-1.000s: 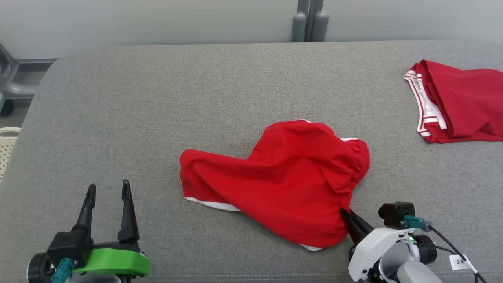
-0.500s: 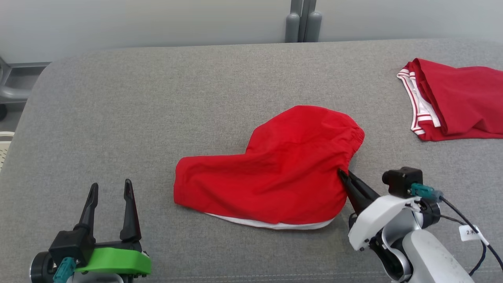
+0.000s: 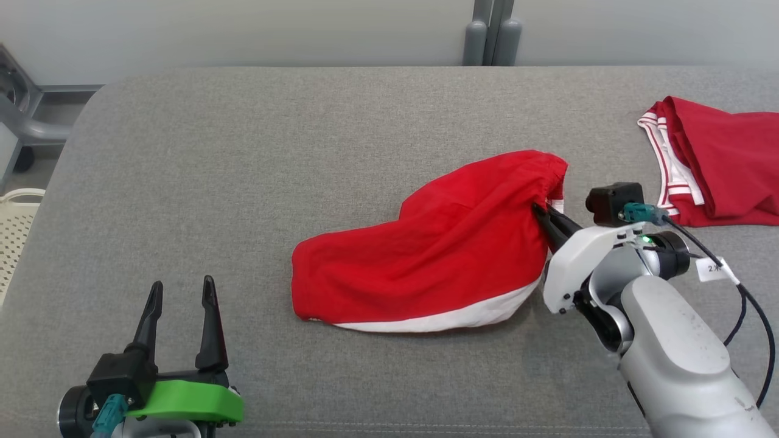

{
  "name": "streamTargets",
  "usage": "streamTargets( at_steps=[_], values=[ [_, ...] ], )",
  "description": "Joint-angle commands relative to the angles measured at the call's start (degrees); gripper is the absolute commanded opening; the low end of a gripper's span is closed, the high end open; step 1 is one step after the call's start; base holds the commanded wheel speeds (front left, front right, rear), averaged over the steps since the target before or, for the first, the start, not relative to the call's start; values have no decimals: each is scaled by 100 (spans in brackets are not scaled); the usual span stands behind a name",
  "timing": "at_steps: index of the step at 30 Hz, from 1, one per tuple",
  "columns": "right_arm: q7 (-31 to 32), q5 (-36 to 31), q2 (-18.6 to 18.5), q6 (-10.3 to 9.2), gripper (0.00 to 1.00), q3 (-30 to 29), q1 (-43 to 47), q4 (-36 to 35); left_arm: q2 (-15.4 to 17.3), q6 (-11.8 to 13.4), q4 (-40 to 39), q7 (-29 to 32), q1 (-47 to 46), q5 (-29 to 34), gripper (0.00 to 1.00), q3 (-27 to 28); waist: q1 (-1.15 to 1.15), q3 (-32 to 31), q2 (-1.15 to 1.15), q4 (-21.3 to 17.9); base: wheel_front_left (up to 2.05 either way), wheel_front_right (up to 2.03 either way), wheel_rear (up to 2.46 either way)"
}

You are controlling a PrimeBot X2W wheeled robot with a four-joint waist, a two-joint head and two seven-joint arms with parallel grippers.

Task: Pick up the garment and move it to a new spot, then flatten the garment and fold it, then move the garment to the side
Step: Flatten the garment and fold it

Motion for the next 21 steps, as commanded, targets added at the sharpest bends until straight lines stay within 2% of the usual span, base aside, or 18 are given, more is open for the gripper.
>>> streamTargets(
  at_steps=[1, 6, 18, 19, 20, 21],
  values=[
    [-7, -47, -31, 0, 0, -12, -157, 206, 6, 34, 21, -14, -107, -30, 100, -6, 0, 40, 0, 50, 0, 0, 0],
    [-227, -21, -8, 0, 0, 23, -644, 1058, 7, 2, 62, -14, -155, -48, 100, -78, 0, 94, 0, 164, 0, 0, 0],
    [-1546, -19, 137, 0, 0, 147, -1397, 2782, 7, 63, 129, -14, -235, -88, 100, -288, 0, 108, 0, 276, 0, 0, 0],
    [-1615, -17, 154, 0, 24, 154, -1455, 2890, 7, 59, 133, -14, -240, -85, 100, -290, 0, 107, 0, 276, 0, 0, 0],
    [-1674, -16, 169, 0, 82, 170, -1488, 2984, 7, 58, 134, -14, -237, -84, 100, -290, 0, 104, 0, 273, 0, 0, 0],
    [-1733, -10, 182, 0, 100, 190, -1515, 3063, 7, 57, 139, -14, -231, -83, 100, -285, 0, 98, 0, 264, 0, 0, 0]
  ],
)
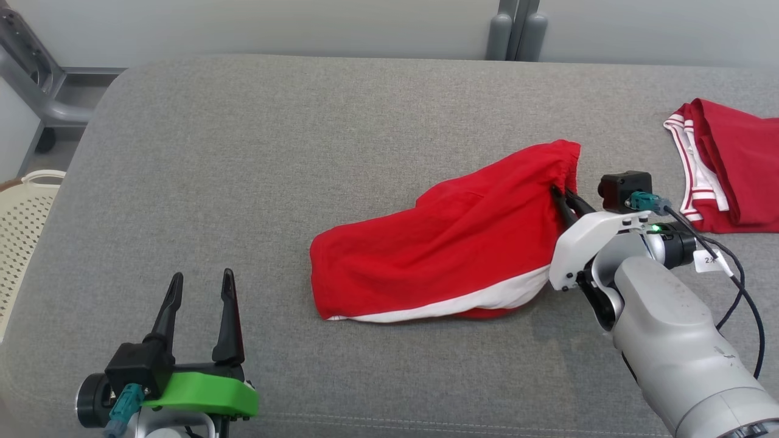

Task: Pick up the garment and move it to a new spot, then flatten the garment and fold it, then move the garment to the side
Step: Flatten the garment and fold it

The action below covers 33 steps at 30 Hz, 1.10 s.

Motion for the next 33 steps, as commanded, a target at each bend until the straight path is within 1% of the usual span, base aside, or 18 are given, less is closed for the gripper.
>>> streamTargets(
  at_steps=[1, 6, 11, 14, 18, 19, 25, 29, 33],
  values=[
    [-102, -13, 6, -1, 100, 30, -78, 103, 8, 34, 10, -14, -53, -24, 100, 6, 0, -15, 0, -22, 0, 0, 0],
    [-287, 56, -50, -1, 100, 111, -69, 181, 8, 35, 11, -14, -12, -23, 100, 48, 0, -53, 0, -109, 0, 0, 0],
    [-349, 155, -176, -1, 100, 127, 157, -107, 8, 34, -31, -14, 18, -4, 100, 91, 0, -76, 0, -229, 0, 0, 0],
    [-343, 193, -286, 0, 100, 6, 376, -594, 8, 25, -47, -14, 49, 13, 100, 110, 0, -85, 0, -293, 0, 0, 0],
    [-341, 157, -407, -1, 100, -132, 907, -1370, 8, 13, -90, -14, 76, 26, 100, 139, 0, -112, 0, -352, 0, 0, 0],
    [-341, 157, -407, -1, 100, -132, 907, -1370, 8, 13, -90, -14, 76, 26, 100, 139, 0, -112, 0, -352, 0, 0, 0],
    [-343, 43, -512, 0, 100, -486, 1710, -2367, 8, 70, -188, -14, 164, 31, 100, 139, 0, -170, 0, -418, 0, 0, 0],
    [-343, -35, -499, 0, 100, -619, 2148, -2825, 8, 64, -231, -14, 195, 52, 100, 202, 0, -228, 0, -463, 0, 0, 0],
    [-343, -92, -457, 0, 100, -734, 2525, -3119, 7, 43, -266, -14, 239, 73, 100, 244, 0, -271, 0, -488, 0, 0, 0]
  ],
)
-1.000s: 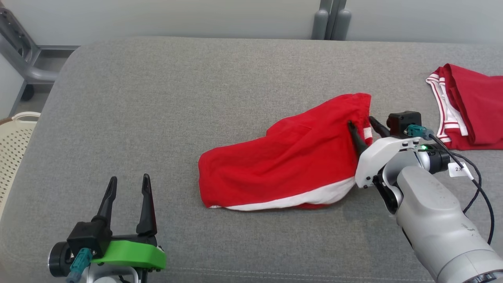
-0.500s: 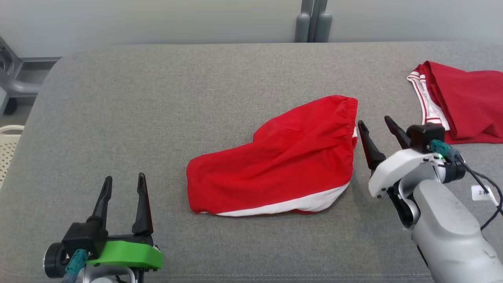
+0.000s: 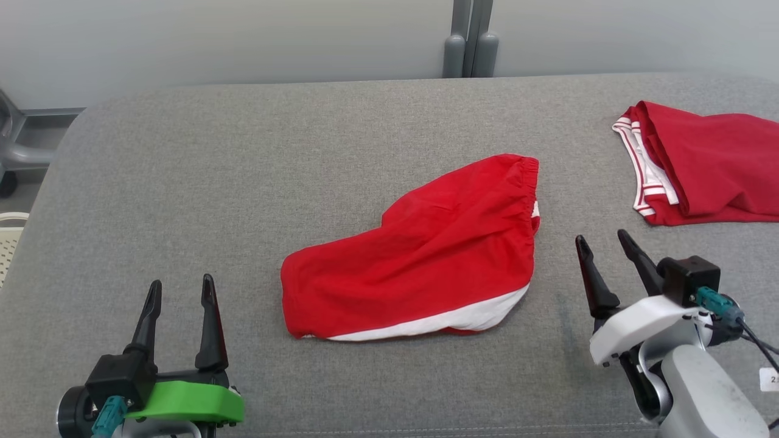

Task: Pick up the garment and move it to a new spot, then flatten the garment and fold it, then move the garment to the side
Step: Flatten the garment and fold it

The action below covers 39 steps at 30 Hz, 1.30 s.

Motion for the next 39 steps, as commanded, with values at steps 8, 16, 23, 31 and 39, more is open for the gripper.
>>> streamTargets(
  at_steps=[8, 16, 23, 31, 39],
  values=[
    [152, 79, 73, 0, 100, 185, 466, -27, 8, 3, -36, -14, 115, -4, 100, -43, 0, -39, 0, 8, 0, 0, 0],
    [382, 250, 39, 0, 100, 441, 169, 254, 7, 5, 4, -14, 64, -29, 100, -70, 0, -21, 0, 73, 0, 0, 0],
    [445, 406, 114, 0, 100, 779, -333, 976, 8, -36, 18, -14, 5, -12, 100, -106, 0, 27, 0, 213, 0, 0, 0],
    [373, 770, 177, 0, 78, 945, -789, 1814, 8, -30, 21, -14, -58, -22, 100, -153, 0, 154, 0, 422, 0, 0, 0],
    [232, 1101, 307, 0, 0, 1336, -1133, 2463, 7, -29, 26, -14, -113, -10, 100, -132, 0, 237, 0, 571, 0, 0, 0]
  ],
)
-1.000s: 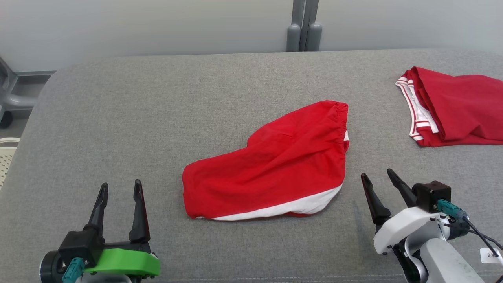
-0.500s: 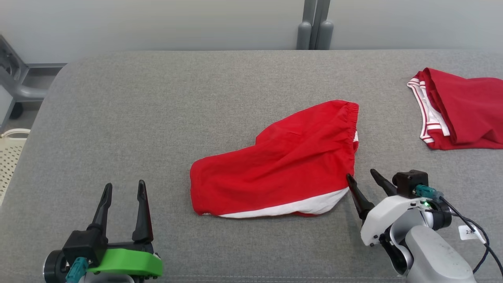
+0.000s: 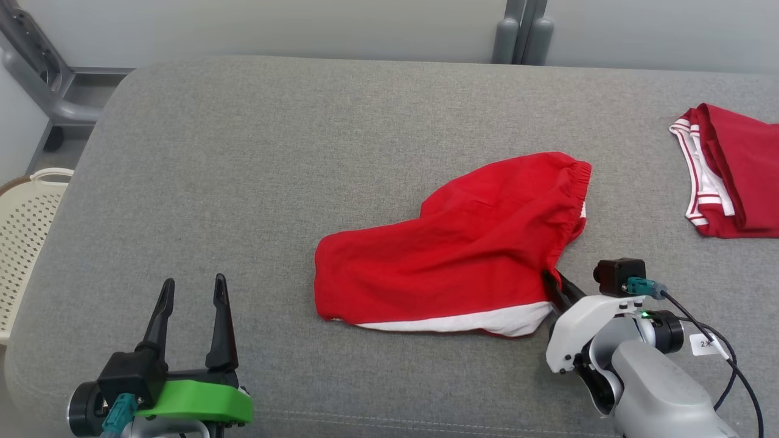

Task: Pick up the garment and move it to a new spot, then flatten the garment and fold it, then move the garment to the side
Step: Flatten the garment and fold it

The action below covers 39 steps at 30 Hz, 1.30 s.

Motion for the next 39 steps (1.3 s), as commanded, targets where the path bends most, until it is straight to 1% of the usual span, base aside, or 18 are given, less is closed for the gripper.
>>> streamTargets(
  at_steps=[1, 5, 9, 12, 17, 25, 29, 33, 39],
  values=[
    [-69, 70, -7, 0, 0, 84, -71, 66, 7, -21, -9, -14, -91, -4, 100, 24, 0, 23, 0, 25, 0, 0, 0],
    [-216, 153, -72, 0, 0, 208, -128, -21, 8, -22, 3, -14, -71, 2, 100, 55, 0, 8, 0, 16, 0, 0, 0],
    [-282, 125, -204, 0, 0, 166, -18, -266, 7, 7, 19, -14, -20, -30, 100, 47, 0, -19, 0, -41, 0, 0, 0],
    [-295, -8, -312, -1, 0, 38, 97, -553, 8, 38, -6, -14, 8, -58, 100, 38, 0, -19, 0, -105, 0, 0, 0],
    [-272, -321, -329, 0, 0, -169, 379, -1254, 8, 42, -6, -14, 5, -77, 100, 36, 0, 19, 0, -197, 0, 0, 0],
    [384, -839, -45, 0, 0, -379, 820, -2688, 8, 39, 37, -14, -1, -52, 100, 33, 0, -14, 0, -264, 0, 0, 0],
    [744, -989, 82, 0, 0, -400, 898, -3219, 7, 14, 73, -14, -19, -33, 100, -12, 0, -57, 0, -223, 0, 0, 0],
    [1019, -1052, 150, 0, 0, -383, 831, -3503, 8, -19, 98, -14, -18, -16, 100, -30, 0, -104, 0, -146, 0, 0, 0],
    [1298, -1117, 175, 0, 0, -348, 595, -3478, 8, -42, 115, -14, -31, -11, 100, -45, 0, -113, 0, -68, 0, 0, 0]
  ],
)
